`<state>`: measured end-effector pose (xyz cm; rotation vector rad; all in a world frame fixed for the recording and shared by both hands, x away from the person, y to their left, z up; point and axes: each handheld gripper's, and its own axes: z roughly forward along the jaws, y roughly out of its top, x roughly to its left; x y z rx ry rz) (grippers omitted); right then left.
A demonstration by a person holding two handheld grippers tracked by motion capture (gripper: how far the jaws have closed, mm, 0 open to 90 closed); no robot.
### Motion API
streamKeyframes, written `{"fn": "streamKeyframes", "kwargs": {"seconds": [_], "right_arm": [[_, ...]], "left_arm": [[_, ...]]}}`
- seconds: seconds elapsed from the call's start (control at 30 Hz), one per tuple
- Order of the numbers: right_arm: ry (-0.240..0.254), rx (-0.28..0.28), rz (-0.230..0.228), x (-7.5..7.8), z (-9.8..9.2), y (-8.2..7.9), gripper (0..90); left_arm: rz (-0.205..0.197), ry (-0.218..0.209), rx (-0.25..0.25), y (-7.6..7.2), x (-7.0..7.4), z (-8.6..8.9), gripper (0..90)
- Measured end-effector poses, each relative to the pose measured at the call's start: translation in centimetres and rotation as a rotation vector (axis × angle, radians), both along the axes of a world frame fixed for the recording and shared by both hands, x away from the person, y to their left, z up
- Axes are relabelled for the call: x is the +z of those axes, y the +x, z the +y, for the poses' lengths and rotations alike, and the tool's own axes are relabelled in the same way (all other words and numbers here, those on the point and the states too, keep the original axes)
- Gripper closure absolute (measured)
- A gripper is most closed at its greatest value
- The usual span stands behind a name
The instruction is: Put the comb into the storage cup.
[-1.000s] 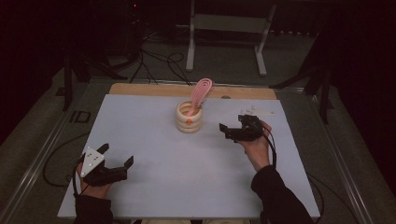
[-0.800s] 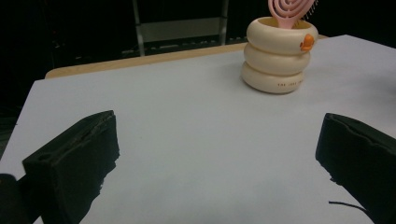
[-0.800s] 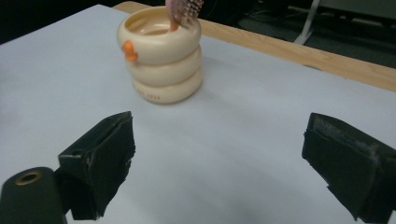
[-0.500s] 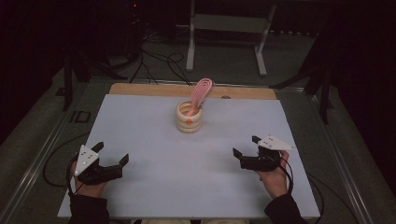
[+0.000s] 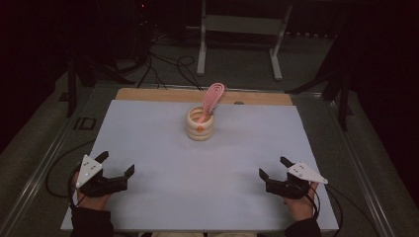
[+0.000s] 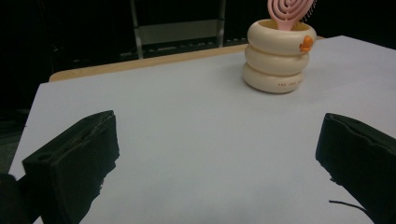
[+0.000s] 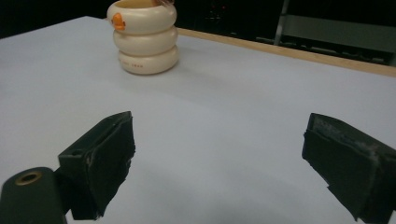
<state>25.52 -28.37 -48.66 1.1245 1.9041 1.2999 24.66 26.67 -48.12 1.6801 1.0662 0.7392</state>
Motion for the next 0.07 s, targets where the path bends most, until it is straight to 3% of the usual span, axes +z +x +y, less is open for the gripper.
{"fn": "streamKeyframes", "kwargs": {"seconds": [0.07], "right_arm": [[-0.001,-0.004,-0.002,-0.07,-0.12,-0.01,9.2]], "left_arm": [[0.003,0.002,-0.003,0.01,-0.06,-0.03,0.2]]}}
